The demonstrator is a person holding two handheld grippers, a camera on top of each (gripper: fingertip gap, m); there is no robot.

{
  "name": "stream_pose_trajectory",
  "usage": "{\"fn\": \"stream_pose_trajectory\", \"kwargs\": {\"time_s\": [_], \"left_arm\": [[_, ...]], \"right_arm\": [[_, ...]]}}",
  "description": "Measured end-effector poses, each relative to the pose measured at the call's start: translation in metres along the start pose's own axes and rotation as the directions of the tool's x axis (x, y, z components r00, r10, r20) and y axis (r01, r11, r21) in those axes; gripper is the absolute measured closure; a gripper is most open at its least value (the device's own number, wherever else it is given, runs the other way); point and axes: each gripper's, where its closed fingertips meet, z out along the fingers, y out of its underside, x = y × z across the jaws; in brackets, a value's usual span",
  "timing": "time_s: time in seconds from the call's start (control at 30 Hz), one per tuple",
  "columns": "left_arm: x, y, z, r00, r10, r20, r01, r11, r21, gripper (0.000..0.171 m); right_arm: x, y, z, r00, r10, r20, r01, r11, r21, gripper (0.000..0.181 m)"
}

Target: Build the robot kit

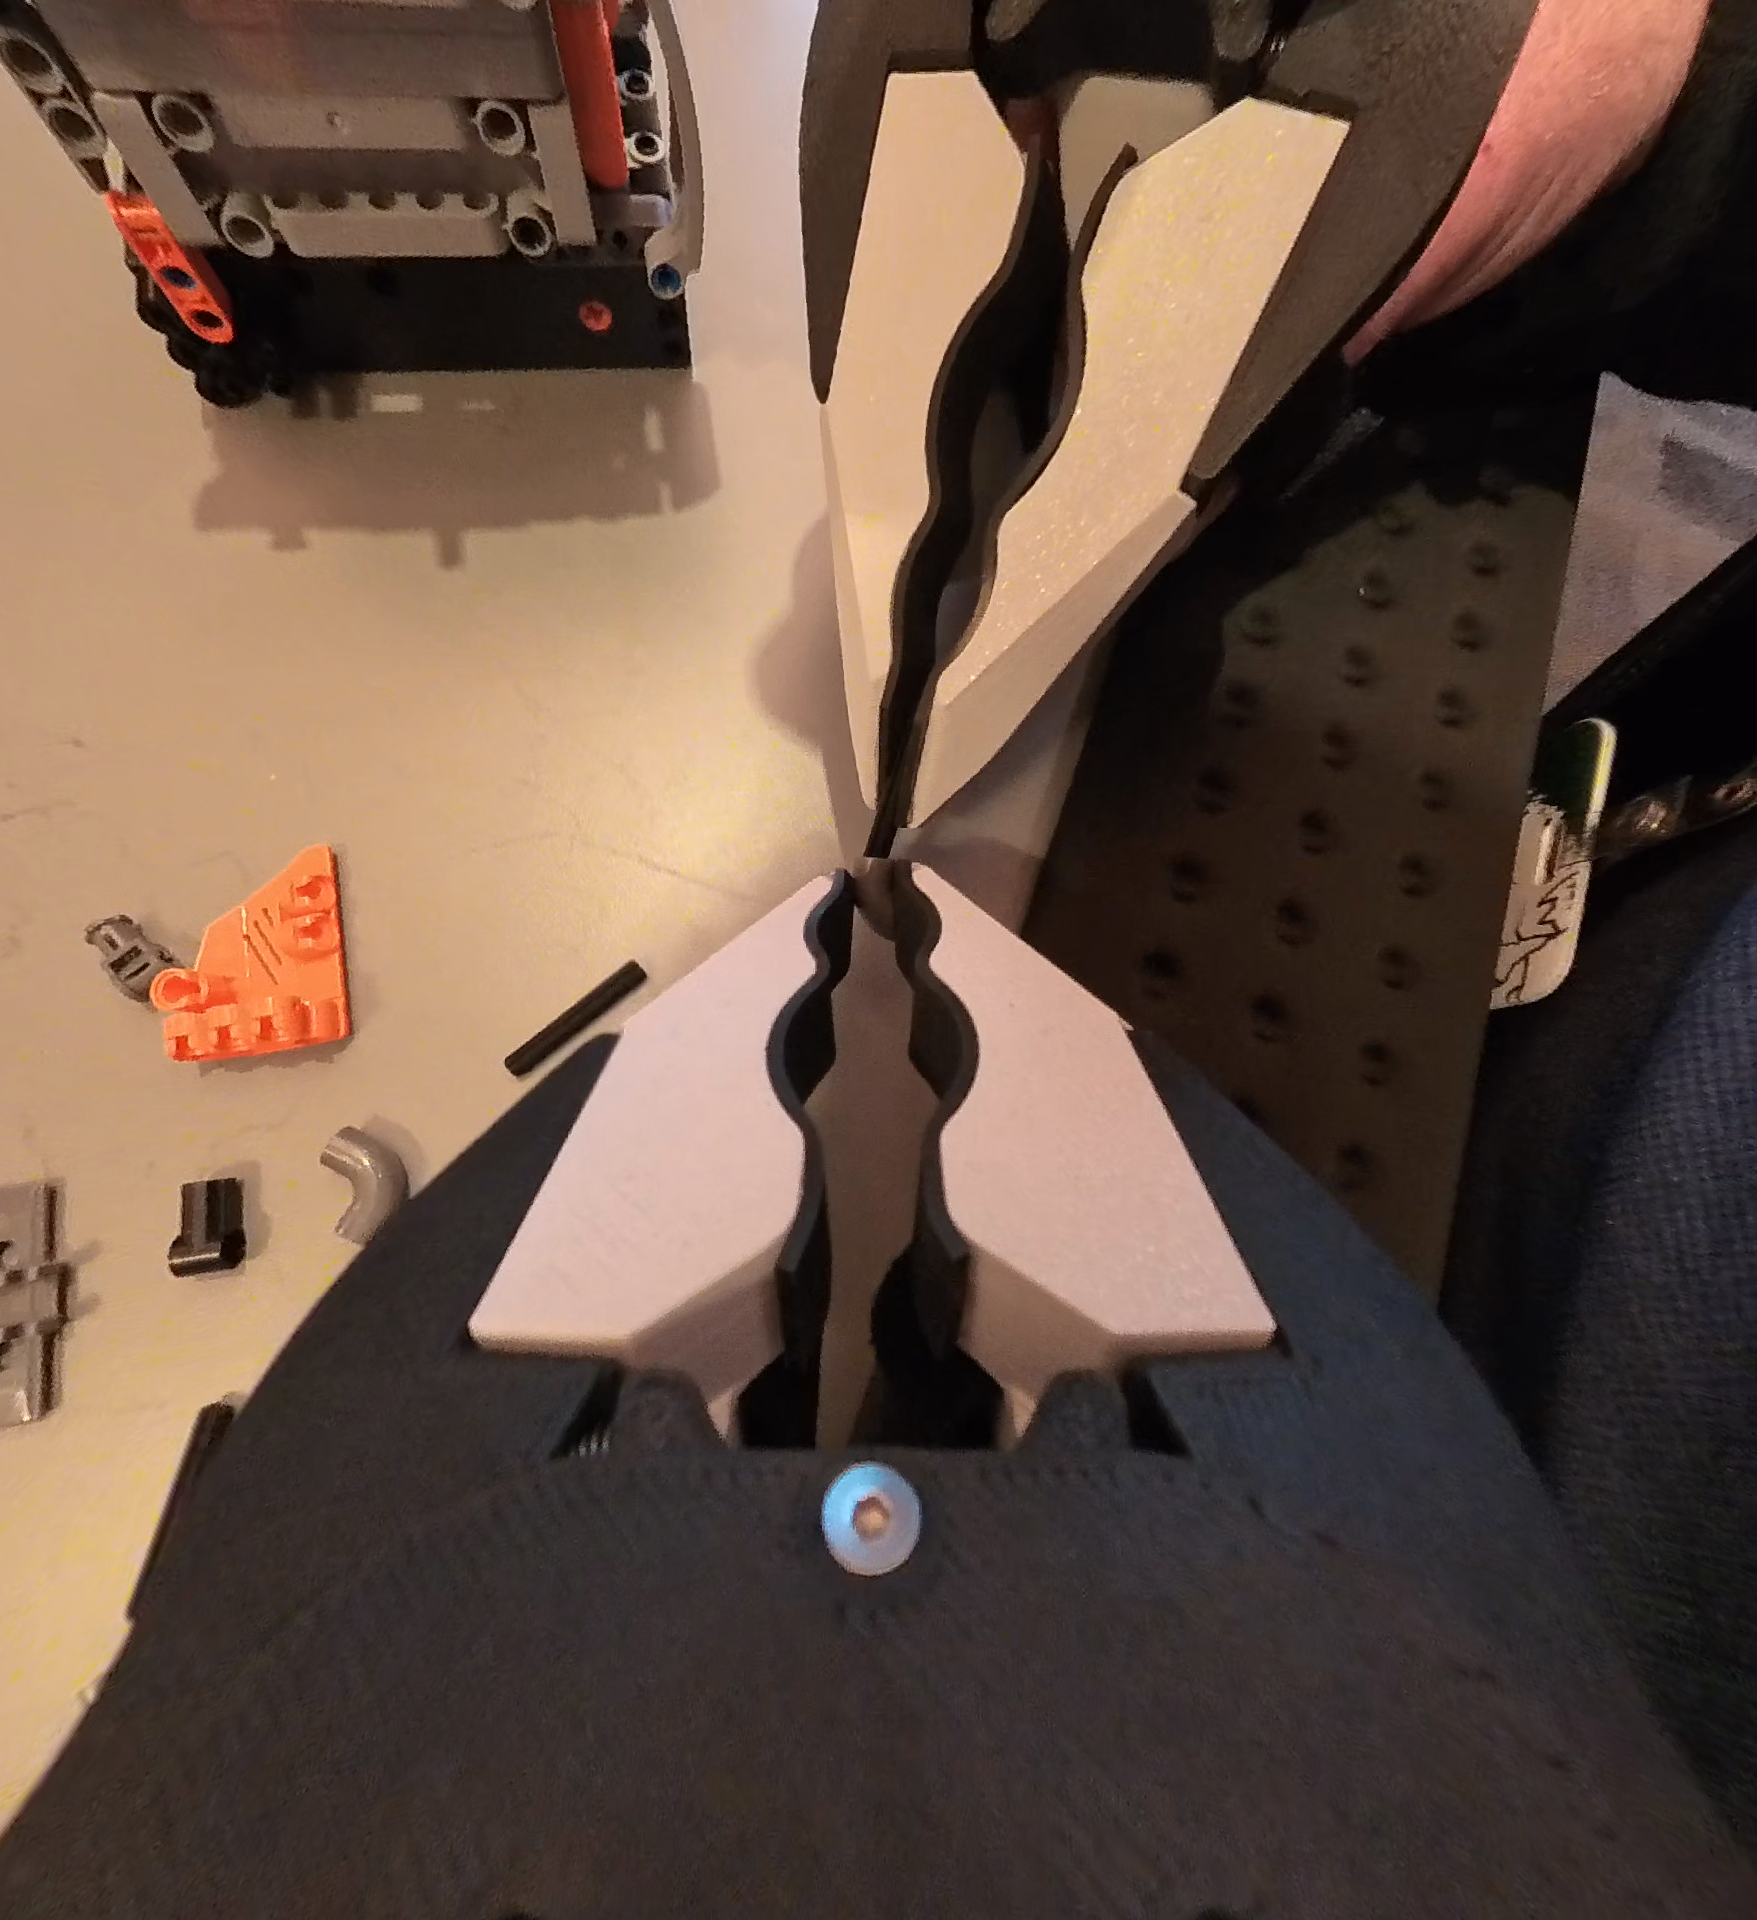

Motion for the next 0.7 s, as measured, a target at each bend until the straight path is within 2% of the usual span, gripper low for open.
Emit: {"fn": "stream_pose_trajectory", "kwargs": {"time_s": [0.2, 0.47, 0.7], "left_arm": [[0.0016, -0.001, -0.0031, 1.0, 0.006, -0.019, -0.005, 0.999, 0.054, 0.167], [0.0042, -0.0012, -0.0043, 0.999, 0.03, -0.02, -0.029, 0.997, 0.072, 0.167], [0.0094, -0.0003, -0.0033, 0.997, 0.069, -0.025, -0.067, 0.995, 0.074, 0.167]], "right_arm": [[-0.0028, -0.0021, -0.0003, 1.0, -0.011, 0.006, 0.011, 1.0, 0.01, 0.181], [-0.006, -0.0025, -0.0011, 0.999, -0.045, 0.003, 0.045, 0.999, 0.007, 0.181], [-0.01, 0.0006, -0.0018, 0.997, -0.051, 0.052, 0.051, 0.999, 0.01, 0.181]]}}
